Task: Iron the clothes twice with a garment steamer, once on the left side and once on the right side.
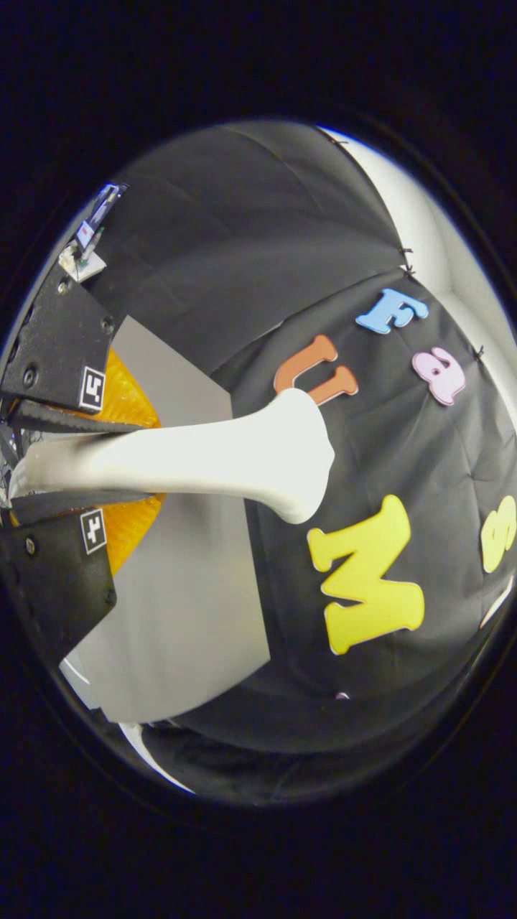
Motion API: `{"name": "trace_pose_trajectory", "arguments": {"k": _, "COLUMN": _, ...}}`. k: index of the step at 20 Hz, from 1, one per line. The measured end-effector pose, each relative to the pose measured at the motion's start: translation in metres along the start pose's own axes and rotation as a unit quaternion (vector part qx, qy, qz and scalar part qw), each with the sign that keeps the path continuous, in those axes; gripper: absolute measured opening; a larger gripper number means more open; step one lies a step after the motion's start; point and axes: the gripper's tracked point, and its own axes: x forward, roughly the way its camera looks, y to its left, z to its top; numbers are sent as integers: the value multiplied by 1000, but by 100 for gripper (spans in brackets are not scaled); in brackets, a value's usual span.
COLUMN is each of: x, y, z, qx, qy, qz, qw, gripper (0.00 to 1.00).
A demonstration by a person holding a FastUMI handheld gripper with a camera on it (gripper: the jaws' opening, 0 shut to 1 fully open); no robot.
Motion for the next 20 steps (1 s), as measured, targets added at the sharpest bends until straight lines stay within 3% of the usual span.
{"name": "trace_pose_trajectory", "arguments": {"k": 4, "x": -65, "y": -38, "z": 9, "qx": 4, "qy": -49, "qz": -29, "qw": 998, "gripper": 37}}
{"name": "trace_pose_trajectory", "arguments": {"k": 11, "x": -193, "y": -124, "z": 28, "qx": 11, "qy": -131, "qz": -119, "qw": 984, "gripper": 36}}
{"name": "trace_pose_trajectory", "arguments": {"k": 17, "x": -290, "y": -181, "z": 95, "qx": -17, "qy": -249, "qz": -208, "qw": 946, "gripper": 36}}
{"name": "trace_pose_trajectory", "arguments": {"k": 20, "x": -320, "y": -199, "z": 130, "qx": -28, "qy": -295, "qz": -219, "qw": 930, "gripper": 36}}
